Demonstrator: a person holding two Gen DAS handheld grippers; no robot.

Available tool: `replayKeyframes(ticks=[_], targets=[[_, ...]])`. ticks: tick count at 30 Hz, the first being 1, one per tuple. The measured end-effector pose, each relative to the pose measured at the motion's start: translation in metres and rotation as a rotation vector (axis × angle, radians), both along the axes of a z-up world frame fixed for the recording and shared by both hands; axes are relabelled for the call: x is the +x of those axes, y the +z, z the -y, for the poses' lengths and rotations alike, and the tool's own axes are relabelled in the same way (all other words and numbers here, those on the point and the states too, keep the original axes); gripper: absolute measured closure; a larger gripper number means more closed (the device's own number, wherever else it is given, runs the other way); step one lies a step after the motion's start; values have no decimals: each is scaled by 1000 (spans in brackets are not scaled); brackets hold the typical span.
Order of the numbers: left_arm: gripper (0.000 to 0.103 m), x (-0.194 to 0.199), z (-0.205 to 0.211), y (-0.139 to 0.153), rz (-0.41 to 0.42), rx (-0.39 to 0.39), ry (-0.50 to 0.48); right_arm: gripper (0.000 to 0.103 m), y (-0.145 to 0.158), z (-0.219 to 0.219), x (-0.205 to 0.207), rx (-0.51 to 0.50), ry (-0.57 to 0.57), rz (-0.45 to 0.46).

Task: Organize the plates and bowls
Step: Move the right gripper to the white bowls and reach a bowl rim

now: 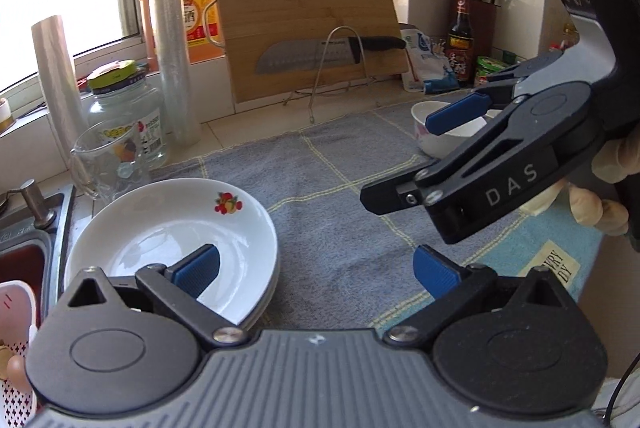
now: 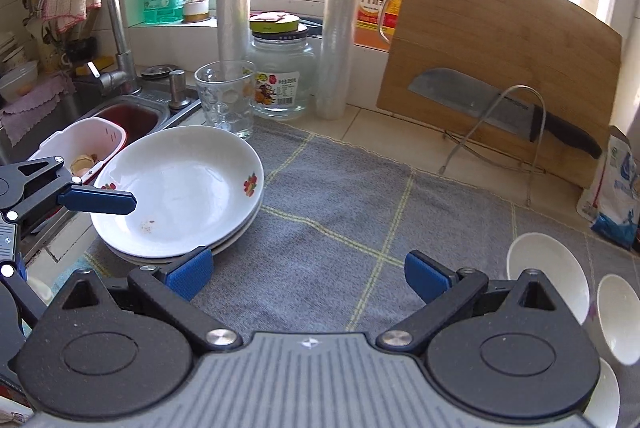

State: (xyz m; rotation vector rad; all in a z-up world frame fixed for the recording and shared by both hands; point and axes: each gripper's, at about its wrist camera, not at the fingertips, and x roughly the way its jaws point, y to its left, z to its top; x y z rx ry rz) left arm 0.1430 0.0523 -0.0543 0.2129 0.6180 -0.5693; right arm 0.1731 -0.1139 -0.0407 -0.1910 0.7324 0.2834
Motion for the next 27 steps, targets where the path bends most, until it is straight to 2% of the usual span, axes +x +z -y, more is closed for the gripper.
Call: replayKeyframes(ticks=[5, 11, 19, 27], targets=[[1, 2, 30, -3, -10, -14, -122, 0, 2, 34, -22, -2, -124, 7], [1, -3, 75, -8, -17, -15, -191, 0, 2, 86, -41, 0, -222, 22], [1, -11, 145, -13, -33, -26, -233, 0, 1, 160, -55, -4, -274, 17], [1, -20, 215, -25, -25, -12, -291, 0, -12, 226, -57, 30, -274, -31]])
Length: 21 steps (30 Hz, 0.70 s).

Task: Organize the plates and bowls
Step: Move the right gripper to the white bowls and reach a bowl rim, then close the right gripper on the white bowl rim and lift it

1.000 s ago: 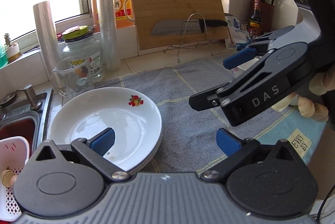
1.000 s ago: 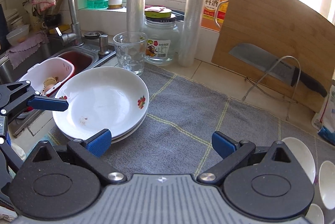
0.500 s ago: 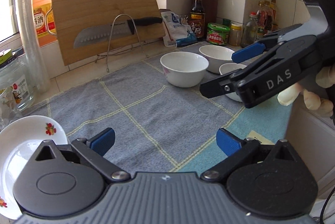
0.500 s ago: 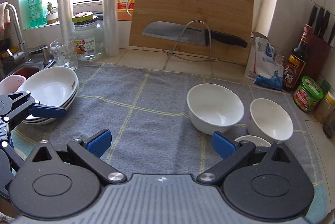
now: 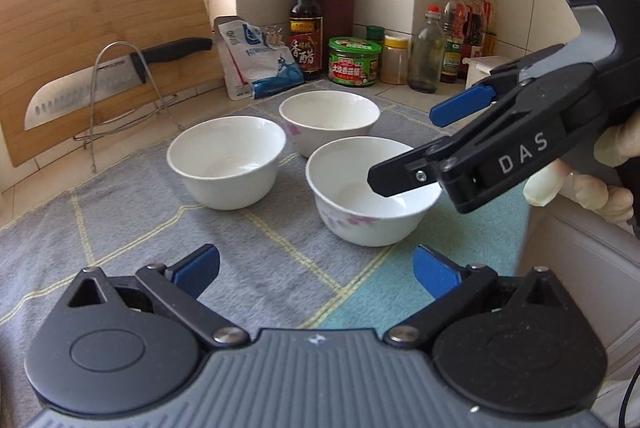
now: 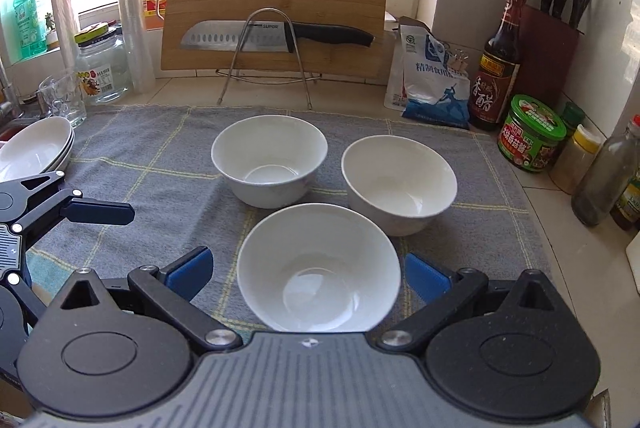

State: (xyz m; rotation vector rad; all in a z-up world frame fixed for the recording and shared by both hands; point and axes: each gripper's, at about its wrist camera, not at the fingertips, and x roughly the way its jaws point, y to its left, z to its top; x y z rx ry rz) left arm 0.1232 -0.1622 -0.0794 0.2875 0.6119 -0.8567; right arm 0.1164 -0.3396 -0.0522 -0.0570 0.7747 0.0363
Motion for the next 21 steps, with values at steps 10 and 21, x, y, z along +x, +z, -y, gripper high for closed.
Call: replayKeyframes(ticks=[10, 21], targets=[[1, 0, 52, -17, 15, 32, -25, 0, -14, 40, 14, 98, 43, -38], [9, 3, 68, -24, 20, 37, -42, 24, -24, 55, 33, 181, 103, -86]])
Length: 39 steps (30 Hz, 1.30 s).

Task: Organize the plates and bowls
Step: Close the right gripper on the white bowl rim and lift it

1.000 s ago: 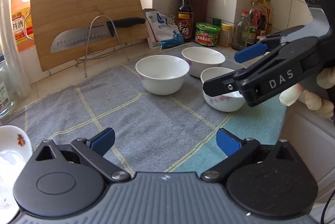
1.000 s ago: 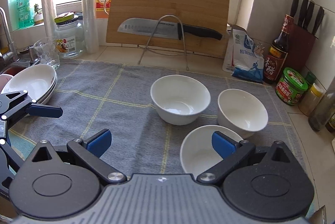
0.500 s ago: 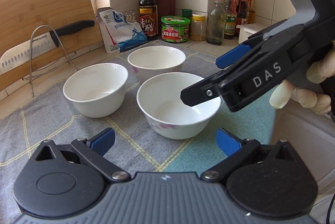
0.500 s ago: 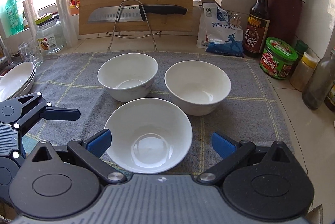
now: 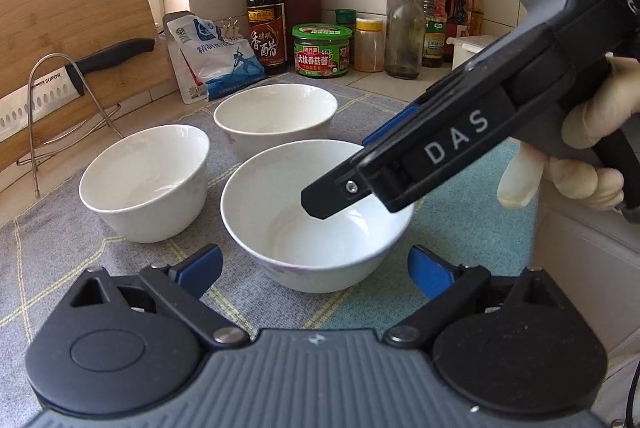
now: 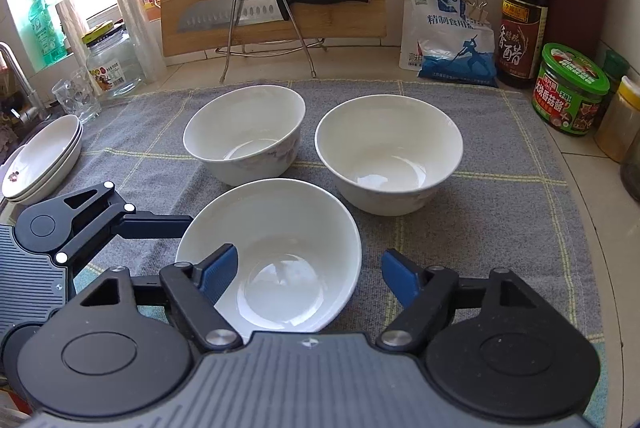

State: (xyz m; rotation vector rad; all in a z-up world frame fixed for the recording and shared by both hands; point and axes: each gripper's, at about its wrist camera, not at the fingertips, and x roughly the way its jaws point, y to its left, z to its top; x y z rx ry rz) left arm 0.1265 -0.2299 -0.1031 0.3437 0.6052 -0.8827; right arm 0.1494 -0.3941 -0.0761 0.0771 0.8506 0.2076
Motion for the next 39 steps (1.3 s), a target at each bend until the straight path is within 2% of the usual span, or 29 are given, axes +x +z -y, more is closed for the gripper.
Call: replayKeyframes(ticks=[1, 7, 11, 27, 39], targets=[[12, 0, 1, 0, 0, 1, -3, 26, 0, 2, 2, 15, 1, -5], [17, 3, 3, 0, 0, -8, -11, 33, -3, 7, 7, 57, 4, -23], [17, 3, 3, 0, 1, -9, -10, 40, -6, 6, 9, 67, 16, -38], [17, 3, -6, 9, -11, -22, -9, 40, 4, -1, 6, 67, 27, -41], [17, -3, -56, 22, -23, -24, 55, 40, 16, -51, 4, 80, 115, -29]])
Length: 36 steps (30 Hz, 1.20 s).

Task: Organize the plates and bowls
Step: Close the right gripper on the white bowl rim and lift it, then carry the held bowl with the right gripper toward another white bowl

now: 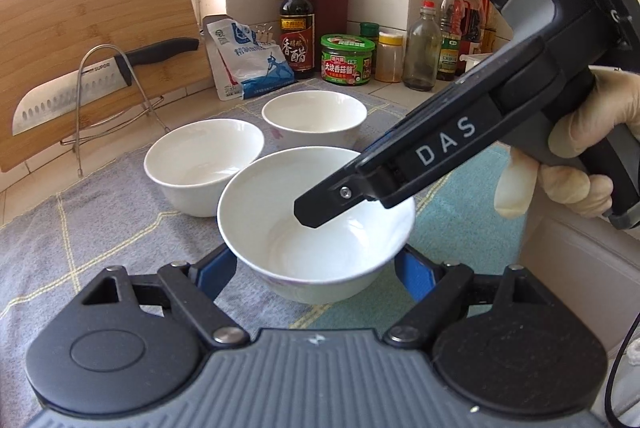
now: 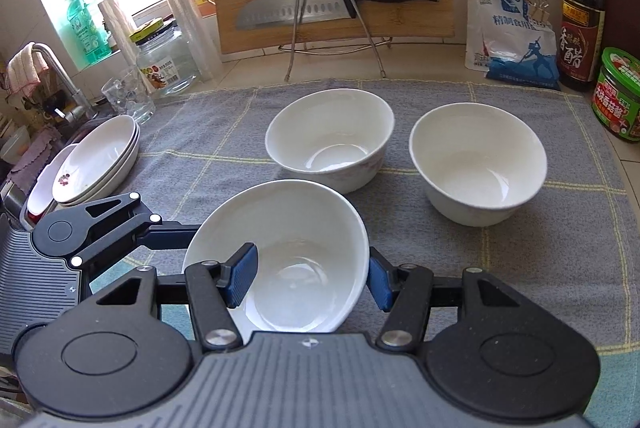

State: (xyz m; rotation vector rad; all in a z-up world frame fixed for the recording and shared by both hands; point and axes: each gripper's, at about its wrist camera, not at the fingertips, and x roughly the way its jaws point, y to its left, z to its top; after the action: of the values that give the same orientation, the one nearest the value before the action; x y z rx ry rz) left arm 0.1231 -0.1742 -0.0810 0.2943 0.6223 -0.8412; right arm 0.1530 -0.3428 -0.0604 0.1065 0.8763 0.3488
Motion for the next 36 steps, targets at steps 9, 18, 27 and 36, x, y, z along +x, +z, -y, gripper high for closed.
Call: replayKeyframes(ticks=[9, 18, 27, 36], targets=[[18, -8, -54, 15, 2, 8, 50, 40, 3, -52, 1, 10, 63, 1], [18, -17, -95, 18, -11, 24, 76, 40, 1, -96, 1, 18, 102, -7], [18, -19, -116, 16, -31, 38, 78, 40, -7, -120, 2, 12, 116, -37], [18, -16, -120, 9, -70, 45, 68, 40, -14, -125, 3, 6, 117, -65]])
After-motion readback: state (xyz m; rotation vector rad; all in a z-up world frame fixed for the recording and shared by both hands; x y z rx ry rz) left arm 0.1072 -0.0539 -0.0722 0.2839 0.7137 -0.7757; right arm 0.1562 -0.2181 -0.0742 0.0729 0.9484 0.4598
